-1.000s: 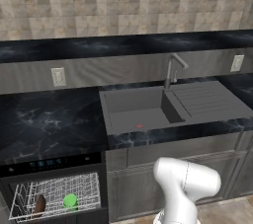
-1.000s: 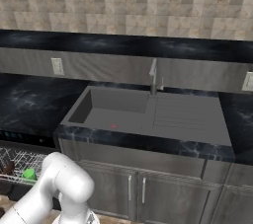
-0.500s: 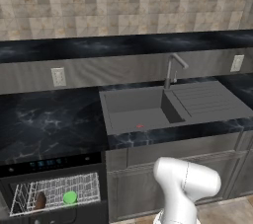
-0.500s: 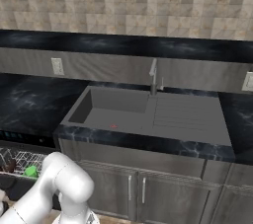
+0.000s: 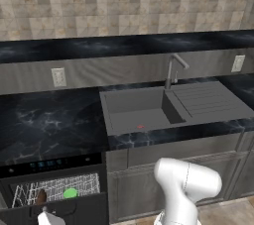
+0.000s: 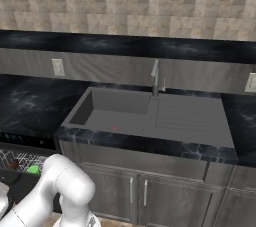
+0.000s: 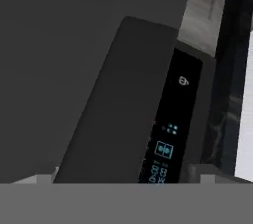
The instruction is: Pick up the cup and bowl from the counter, place them in the dishwasher, and close the dishwasher door.
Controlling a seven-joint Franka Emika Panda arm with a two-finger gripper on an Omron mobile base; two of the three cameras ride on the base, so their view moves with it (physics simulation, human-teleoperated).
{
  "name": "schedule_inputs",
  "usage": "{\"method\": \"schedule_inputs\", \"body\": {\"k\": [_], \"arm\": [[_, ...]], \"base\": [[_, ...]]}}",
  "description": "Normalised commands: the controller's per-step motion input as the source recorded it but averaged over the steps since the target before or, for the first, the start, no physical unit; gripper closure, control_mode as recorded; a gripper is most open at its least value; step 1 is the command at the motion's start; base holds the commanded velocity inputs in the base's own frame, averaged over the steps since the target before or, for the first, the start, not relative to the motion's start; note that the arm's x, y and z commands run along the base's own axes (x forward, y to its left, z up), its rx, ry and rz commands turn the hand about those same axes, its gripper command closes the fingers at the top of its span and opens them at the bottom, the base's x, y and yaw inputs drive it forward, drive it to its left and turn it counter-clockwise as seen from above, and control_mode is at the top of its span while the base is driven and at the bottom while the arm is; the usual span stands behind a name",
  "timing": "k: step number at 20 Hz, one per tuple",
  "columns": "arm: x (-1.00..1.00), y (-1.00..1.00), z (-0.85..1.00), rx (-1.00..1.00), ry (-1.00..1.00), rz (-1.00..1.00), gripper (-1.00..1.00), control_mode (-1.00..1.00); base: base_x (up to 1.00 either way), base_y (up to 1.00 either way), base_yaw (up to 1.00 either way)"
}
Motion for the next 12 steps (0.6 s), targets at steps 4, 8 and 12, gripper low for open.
{"method": "schedule_inputs", "body": {"k": [4,8,12], "arm": [[0.74,-0.53,-0.26,0.42,-0.11,0.05,-1.00,-1.00],[0.71,-0.53,-0.26,0.40,-0.12,0.05,-1.00,-1.00],[0.80,-0.52,-0.29,0.37,-0.11,0.04,-1.00,-1.00]], "base": [[0.00,0.00,0.00],[0.00,0.00,0.00],[0.00,0.00,0.00]]}}
